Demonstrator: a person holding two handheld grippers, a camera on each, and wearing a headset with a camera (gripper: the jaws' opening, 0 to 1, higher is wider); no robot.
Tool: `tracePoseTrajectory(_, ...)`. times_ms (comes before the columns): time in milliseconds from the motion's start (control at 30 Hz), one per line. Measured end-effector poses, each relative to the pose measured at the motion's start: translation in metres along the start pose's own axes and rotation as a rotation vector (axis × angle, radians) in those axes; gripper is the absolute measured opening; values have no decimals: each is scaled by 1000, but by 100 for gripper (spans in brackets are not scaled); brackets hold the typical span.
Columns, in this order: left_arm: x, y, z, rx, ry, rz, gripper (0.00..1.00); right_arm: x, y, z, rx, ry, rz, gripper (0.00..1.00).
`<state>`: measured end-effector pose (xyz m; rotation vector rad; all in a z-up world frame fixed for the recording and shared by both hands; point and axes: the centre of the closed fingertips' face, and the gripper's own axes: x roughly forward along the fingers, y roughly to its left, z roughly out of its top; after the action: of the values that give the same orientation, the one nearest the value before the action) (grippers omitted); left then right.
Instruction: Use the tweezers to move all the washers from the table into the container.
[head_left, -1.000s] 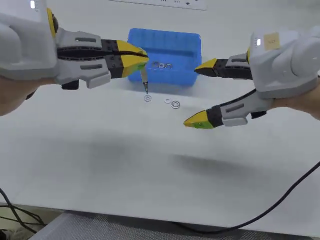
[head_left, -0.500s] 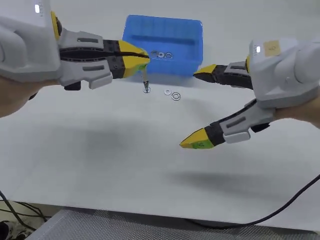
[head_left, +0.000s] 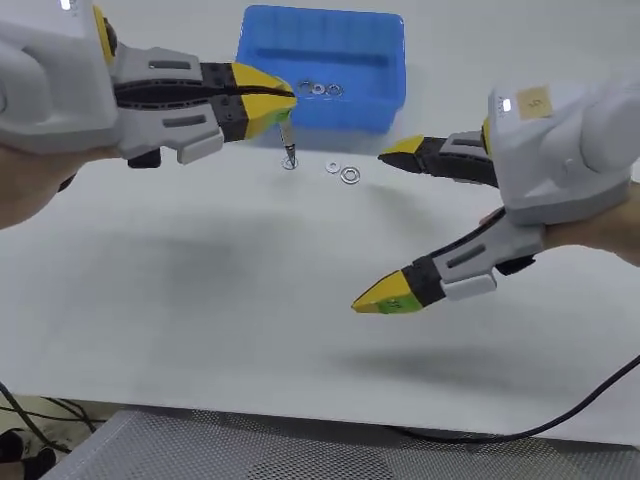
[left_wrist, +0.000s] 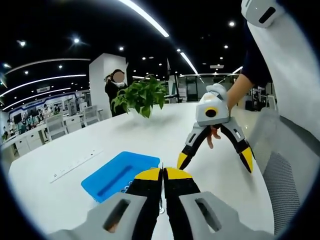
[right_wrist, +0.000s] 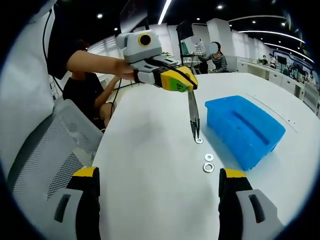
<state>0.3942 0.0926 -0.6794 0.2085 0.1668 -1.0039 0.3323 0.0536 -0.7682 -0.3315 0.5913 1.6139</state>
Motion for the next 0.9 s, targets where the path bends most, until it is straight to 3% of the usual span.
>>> tracePoseTrajectory(300, 1, 1, -10, 3, 21, 3, 5, -4, -3, 3, 36, -26, -1, 100)
tracePoseTrajectory(467, -3, 2, -12, -16, 10, 11, 5, -3, -2, 3, 47, -29, 0, 99)
tracePoseTrajectory(767, -2, -7, -12, 30, 67, -59, 5, 7, 1, 13, 33, -31, 34, 96)
tracePoseTrajectory(900, 1, -4, -11, 33, 89, -84, 5, 15, -10, 25, -8, -22, 34, 91)
